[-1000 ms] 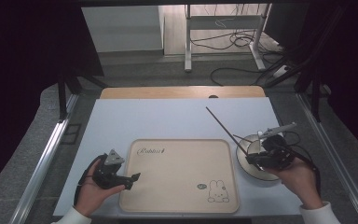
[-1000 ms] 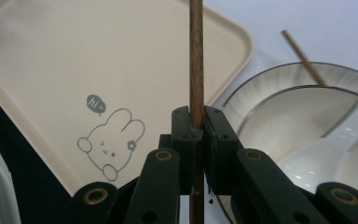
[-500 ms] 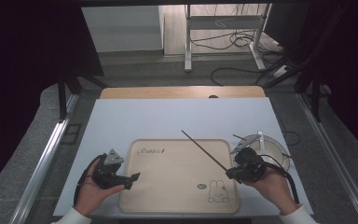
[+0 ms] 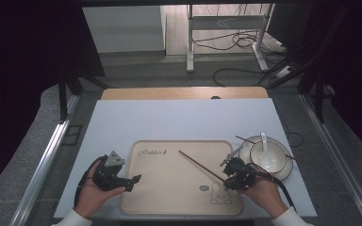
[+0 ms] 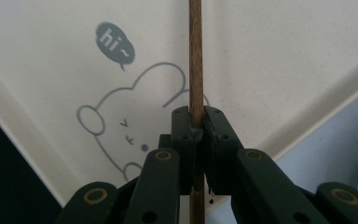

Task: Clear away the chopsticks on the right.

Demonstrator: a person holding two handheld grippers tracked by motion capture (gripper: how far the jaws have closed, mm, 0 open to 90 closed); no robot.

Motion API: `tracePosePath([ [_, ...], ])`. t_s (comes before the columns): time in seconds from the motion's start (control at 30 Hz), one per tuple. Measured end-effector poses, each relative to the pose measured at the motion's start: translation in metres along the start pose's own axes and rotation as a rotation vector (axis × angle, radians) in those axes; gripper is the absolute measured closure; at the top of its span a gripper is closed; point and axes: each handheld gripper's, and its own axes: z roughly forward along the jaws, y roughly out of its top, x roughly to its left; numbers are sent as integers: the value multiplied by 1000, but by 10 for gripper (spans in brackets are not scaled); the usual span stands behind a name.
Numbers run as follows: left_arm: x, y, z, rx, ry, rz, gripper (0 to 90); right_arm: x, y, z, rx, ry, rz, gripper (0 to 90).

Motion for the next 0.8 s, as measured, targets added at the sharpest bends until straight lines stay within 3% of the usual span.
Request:
tracePosePath([
  [0.27, 0, 0, 1, 9, 0, 2, 144, 3, 1, 4, 7, -16, -42, 788],
  [0.3, -1, 0, 1, 8, -1, 0, 145, 3, 1, 4, 10, -21, -49, 731],
  [0.33, -1, 0, 1, 8, -1, 0, 145, 3, 1, 4, 10, -21, -49, 731],
  [0.37, 0, 0, 1, 6, 0, 1, 144, 6, 3, -1, -18, -40, -63, 639],
  [0.4, 0, 0, 1, 6, 0, 1, 145, 6, 3, -1, -18, -40, -63, 639],
  [0.43, 0, 0, 1, 6, 1, 0, 144, 7, 4, -17, -104, -46, -77, 550],
  [0.47, 0, 0, 1, 7, 2, -1, 144, 7, 4, -17, -104, -46, -77, 550],
  [0.53, 0, -1, 1, 9, 2, -1, 145, 5, 4, -39, -203, -40, -74, 476],
  [0.57, 0, -1, 1, 7, 2, -2, 145, -1, 0, -61, -280, -49, -84, 434],
  [0.6, 0, -1, 1, 7, 2, -2, 145, -1, 0, -61, -280, -49, -84, 434],
  [0.63, 0, -1, 1, 10, 3, 0, 145, -9, -8, -80, -327, -94, -81, 378],
  [0.67, 0, -1, 1, 10, 3, 0, 145, -9, -8, -80, -327, -94, -81, 378],
  [0.7, 0, -1, 2, 10, 2, -2, 145, -21, -18, -97, -363, -144, -69, 349],
  [0.73, 0, 0, 1, 7, 2, 1, 145, -21, -18, -97, -363, -144, -69, 349],
  [0.8, 0, 0, 0, -1, 2, 5, 151, -35, -30, -112, -405, -165, -48, 330],
])
